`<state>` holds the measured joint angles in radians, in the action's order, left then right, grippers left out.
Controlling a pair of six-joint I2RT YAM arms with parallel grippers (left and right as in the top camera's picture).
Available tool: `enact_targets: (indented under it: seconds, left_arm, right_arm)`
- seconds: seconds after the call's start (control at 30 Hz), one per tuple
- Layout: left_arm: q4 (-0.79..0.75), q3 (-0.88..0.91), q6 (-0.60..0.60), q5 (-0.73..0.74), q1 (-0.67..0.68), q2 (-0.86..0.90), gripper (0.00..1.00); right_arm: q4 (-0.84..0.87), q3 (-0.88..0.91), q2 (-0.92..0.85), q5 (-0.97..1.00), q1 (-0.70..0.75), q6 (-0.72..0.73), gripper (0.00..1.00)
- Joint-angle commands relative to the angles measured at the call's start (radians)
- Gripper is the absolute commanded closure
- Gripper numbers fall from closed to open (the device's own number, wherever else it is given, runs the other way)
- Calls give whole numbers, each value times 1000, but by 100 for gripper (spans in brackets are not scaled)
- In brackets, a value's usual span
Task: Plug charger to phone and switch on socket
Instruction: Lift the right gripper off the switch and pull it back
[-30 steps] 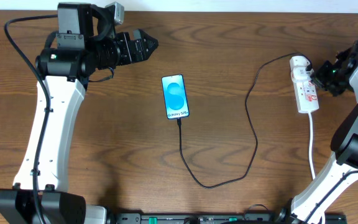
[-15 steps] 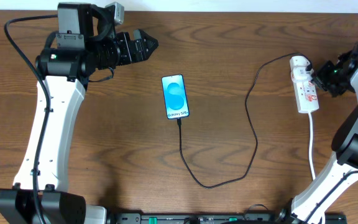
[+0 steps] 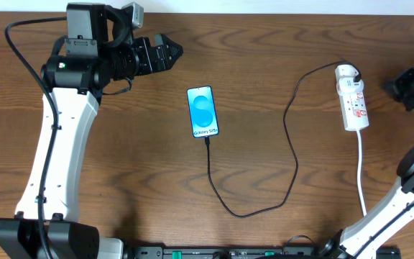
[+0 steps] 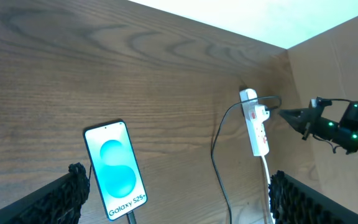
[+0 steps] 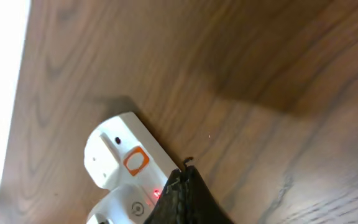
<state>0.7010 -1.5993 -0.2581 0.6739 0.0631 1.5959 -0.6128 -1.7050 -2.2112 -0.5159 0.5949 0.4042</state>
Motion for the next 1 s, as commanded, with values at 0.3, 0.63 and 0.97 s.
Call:
enact_targets:
  seconds: [0.3, 0.63, 0.97]
  left_arm:
    - [2, -10, 10, -6, -2, -8, 7]
    - [2, -10, 10, -6, -2, -8, 7]
    - [2, -10, 10, -6, -2, -8, 7]
  right_arm:
    - [-124, -18, 189, -51, -12, -202, 97]
    - [-227, -18, 300, -41, -34, -268, 99]
    - [-344, -18, 308, -40, -105, -364, 99]
